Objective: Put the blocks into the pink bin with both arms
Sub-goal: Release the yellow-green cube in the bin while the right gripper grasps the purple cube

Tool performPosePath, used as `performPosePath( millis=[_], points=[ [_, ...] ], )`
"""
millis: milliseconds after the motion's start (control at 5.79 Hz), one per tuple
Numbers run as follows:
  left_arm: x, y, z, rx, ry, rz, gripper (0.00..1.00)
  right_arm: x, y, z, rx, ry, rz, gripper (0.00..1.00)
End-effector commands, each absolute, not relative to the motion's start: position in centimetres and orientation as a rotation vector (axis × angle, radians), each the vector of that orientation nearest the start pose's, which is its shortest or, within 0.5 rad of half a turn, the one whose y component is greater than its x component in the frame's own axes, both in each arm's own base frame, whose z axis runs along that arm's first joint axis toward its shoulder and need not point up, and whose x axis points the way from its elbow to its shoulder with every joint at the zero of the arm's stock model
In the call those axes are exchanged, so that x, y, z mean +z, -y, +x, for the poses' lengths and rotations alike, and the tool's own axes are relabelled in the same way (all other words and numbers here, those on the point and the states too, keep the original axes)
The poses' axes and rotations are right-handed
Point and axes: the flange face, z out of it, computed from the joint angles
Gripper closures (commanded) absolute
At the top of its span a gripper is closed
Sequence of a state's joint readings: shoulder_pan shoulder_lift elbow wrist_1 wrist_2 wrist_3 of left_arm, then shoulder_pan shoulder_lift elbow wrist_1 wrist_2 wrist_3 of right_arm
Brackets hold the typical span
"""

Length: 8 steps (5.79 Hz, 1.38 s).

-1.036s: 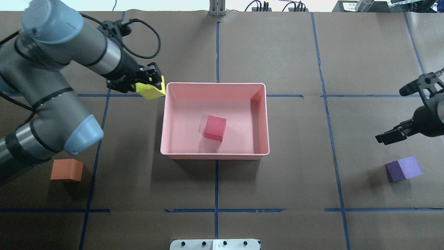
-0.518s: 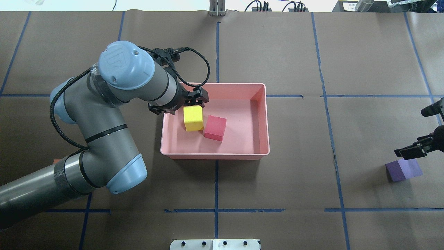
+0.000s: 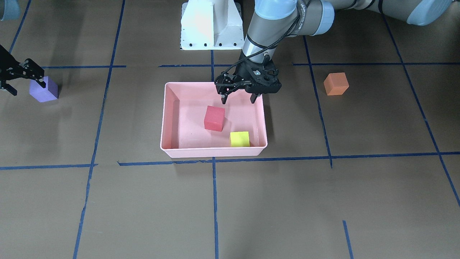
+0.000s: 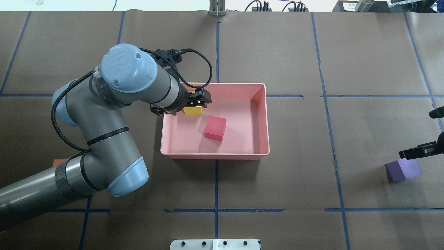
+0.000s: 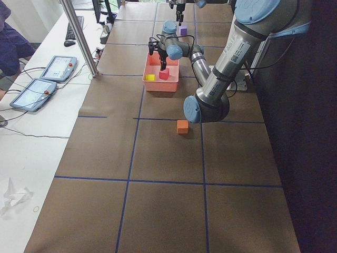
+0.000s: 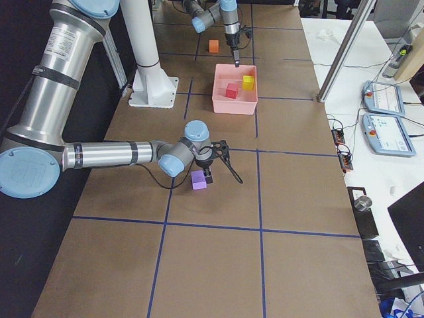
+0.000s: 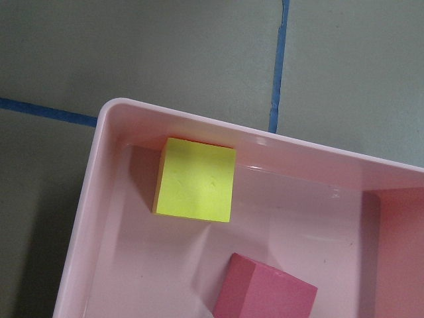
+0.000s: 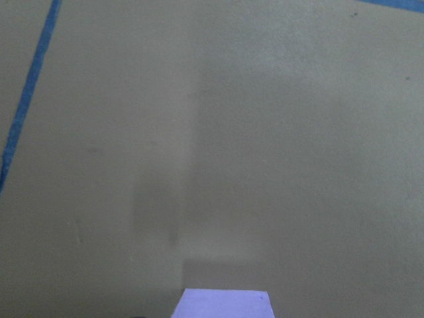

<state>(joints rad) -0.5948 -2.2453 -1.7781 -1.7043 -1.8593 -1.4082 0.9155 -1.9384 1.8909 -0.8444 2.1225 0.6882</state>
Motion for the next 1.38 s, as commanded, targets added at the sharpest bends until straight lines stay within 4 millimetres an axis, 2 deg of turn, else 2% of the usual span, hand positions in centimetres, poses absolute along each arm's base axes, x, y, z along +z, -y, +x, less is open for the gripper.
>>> performPosePath(
  millis=[0, 518, 864, 1036, 1209],
  points=[
    [15.8, 44.9, 47.8, -0.246, -1.036, 0.129, 0.0, 59.3, 33.1, -15.9, -0.139, 0.807, 0.143, 0.0],
    [16.0, 44.3, 48.2, -0.237, -1.036, 0.123, 0.0, 59.3, 32.1, -18.5, -0.185, 0.805, 0.116, 0.0],
    [16.2, 44.2, 48.2, -0.237, -1.033, 0.122, 0.0, 61.3, 31.1, -20.5, -0.24, 0.76, 0.098, 0.0],
    [16.3, 44.2, 48.2, -0.236, -1.032, 0.122, 0.0, 61.6, 30.5, -21.5, -0.268, 0.758, 0.084, 0.16],
    [16.3, 44.2, 48.2, -0.236, -1.032, 0.122, 0.0, 61.4, 30.5, -21.6, -0.271, 0.761, 0.085, 0.47]
  ],
)
